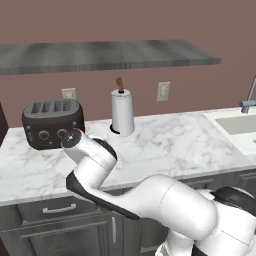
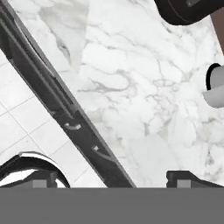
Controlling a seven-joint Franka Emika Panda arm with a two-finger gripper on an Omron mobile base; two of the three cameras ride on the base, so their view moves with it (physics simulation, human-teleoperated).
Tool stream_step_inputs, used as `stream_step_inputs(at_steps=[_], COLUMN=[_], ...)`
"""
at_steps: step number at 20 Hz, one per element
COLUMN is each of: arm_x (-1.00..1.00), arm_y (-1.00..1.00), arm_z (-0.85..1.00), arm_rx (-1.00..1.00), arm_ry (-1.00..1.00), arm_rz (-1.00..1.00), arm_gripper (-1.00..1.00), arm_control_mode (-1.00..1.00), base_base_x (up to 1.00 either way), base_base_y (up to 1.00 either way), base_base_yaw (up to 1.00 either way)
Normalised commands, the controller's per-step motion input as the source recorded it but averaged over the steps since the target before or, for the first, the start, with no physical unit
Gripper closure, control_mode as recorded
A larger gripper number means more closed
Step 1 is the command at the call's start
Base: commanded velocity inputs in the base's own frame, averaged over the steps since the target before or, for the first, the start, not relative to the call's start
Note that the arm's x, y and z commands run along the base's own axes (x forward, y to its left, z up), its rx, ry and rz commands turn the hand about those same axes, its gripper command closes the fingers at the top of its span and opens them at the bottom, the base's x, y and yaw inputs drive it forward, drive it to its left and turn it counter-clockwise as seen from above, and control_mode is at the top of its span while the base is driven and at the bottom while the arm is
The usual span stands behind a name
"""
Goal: Take the tongs from the drawer on the left and place them on the dining counter next to the tray containing the kebab skewer.
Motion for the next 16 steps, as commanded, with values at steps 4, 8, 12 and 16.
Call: stream_step_inputs(at_steps=[4,8,12,16], arm_x=[-0.20,-0.23,-0.27,-0.29], arm_y=[0.53,0.36,0.16,0.05], arm_z=[-0.35,-0.36,-0.32,-0.29], arm_rx=[-0.19,-0.19,-0.14,-0.12], arm_ry=[-0.03,-0.02,-0.07,-0.15], arm_rz=[0.16,0.14,0.11,0.09], arm_gripper=[-1.00,-1.00,-1.00,-1.00], arm_control_mode=[-1.00,-1.00,-1.00,-1.00], base_base_x=[0.00,0.00,0.00,0.00], base_base_y=[0.00,0.00,0.00,0.00], base_base_yaw=[0.00,0.00,0.00,0.00])
